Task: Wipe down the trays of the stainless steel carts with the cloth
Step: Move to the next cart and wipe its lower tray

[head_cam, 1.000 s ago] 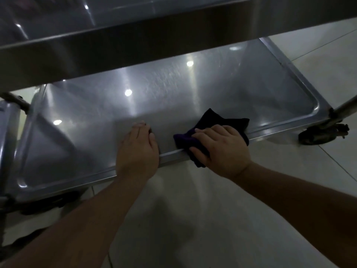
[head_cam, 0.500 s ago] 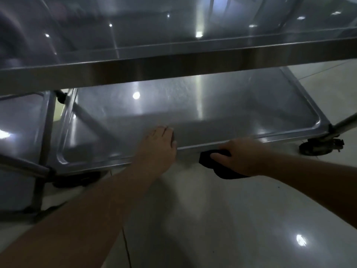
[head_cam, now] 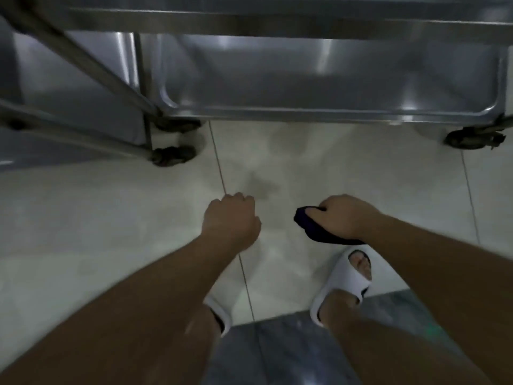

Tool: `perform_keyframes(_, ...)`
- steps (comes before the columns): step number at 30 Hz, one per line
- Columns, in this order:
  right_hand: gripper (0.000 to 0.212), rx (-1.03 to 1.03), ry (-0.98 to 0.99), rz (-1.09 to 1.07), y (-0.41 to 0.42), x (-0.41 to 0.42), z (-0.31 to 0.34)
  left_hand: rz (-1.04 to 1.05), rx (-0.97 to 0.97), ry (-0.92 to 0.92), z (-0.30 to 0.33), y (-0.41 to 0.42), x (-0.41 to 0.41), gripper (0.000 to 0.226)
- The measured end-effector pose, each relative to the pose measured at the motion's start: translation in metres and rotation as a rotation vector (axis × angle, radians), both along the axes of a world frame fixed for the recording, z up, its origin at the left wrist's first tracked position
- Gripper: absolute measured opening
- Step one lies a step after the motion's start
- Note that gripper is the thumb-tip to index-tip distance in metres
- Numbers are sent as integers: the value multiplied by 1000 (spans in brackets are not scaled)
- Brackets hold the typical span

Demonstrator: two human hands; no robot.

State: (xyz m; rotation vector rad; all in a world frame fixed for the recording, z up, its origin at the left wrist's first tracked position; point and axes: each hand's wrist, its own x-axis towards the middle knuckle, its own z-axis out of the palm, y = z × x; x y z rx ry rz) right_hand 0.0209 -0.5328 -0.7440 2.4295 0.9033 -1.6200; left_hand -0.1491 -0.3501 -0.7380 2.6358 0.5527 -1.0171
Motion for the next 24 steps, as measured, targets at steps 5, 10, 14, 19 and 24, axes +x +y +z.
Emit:
perform_keyframes(5,64,-64,78,117,-2,-60,98,104,-82,105,98,-9,-51,40)
perform_keyframes(10,63,-124,46,219,31,-75,213,254,-103,131,206,8,-91,38)
perform_keyframes(14,59,-34,-27,134,81,-83,313,375,-106,105,299,42,-118,37)
perform_keyframes(19,61,-7,-103,151,139,-116,413,500,-78,22,393,86,-154,36)
perform_keyframes(24,56,70,-165,217,209,-169,522,497,-49,-54,496,132,-206,33)
